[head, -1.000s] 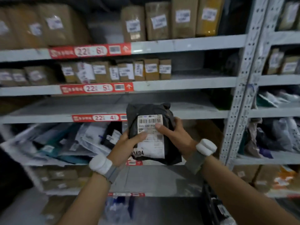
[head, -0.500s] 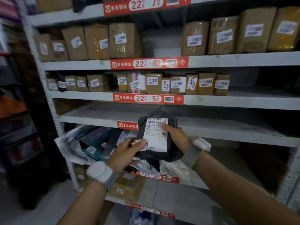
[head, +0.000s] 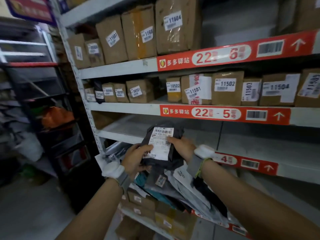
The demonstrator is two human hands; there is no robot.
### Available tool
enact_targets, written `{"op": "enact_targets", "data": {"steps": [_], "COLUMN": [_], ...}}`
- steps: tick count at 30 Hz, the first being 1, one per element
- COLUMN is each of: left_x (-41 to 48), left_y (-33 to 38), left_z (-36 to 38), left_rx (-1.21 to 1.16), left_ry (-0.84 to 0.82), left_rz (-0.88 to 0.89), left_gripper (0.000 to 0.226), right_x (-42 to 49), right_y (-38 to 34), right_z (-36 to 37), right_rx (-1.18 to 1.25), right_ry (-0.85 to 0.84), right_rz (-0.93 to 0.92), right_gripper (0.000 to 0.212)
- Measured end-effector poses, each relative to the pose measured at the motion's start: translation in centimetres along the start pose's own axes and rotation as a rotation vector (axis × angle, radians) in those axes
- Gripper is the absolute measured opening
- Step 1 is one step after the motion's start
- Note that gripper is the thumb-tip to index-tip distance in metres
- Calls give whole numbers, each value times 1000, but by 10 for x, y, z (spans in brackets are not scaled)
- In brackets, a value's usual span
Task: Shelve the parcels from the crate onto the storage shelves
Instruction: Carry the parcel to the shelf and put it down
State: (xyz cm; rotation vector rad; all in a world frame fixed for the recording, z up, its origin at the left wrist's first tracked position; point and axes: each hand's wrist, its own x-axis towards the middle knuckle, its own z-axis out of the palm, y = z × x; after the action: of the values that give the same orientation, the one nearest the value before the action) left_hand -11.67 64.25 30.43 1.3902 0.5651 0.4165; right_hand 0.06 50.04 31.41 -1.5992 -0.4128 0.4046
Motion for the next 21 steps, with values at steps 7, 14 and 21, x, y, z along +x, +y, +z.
{"op": "enact_targets", "data": {"steps": [7, 14, 21], "left_x": [64, 155, 243], "left_y": [10, 24, 50], "left_z": [-49, -128, -200], "left_rx": [-36, -9, 279], "left_ry": [144, 270, 321], "left_rz": [58, 103, 270], "left_gripper": [24, 37, 55], "right_x": [80, 130, 214], "right_y": [20, 12, 10], "right_z": [69, 147, 246], "right_rx": [-158, -569, -681], "right_ry": [3, -218, -216], "right_rz": [-195, -441, -418], "right_gripper": [76, 110, 116]}}
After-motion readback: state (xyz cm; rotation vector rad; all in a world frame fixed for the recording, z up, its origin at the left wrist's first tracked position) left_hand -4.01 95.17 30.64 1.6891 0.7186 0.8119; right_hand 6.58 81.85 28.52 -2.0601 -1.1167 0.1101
